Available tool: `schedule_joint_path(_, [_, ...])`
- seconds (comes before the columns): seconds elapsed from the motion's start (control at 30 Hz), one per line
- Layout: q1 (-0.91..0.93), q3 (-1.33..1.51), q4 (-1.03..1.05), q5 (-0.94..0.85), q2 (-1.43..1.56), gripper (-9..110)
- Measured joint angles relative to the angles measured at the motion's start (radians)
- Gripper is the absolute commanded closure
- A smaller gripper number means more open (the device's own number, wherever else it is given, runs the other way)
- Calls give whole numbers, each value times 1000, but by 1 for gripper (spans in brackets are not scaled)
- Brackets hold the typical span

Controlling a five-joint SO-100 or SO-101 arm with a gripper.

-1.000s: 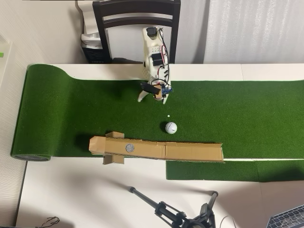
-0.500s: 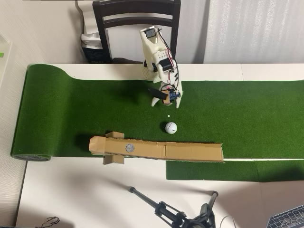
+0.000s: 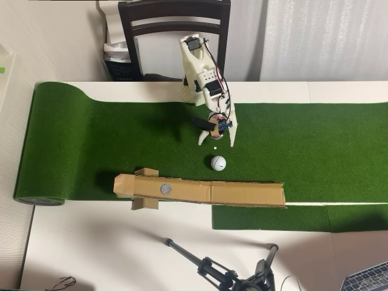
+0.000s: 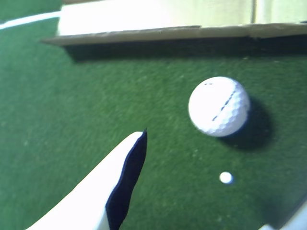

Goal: Pick up the golf ball and place it on the gray mark at the back.

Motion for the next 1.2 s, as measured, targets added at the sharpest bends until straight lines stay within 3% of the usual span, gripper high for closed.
schedule_joint_path(0.4, [51, -20, -179, 0, -184, 46])
schedule_joint_path(1.2, [-34, -179, -192, 2, -376, 46])
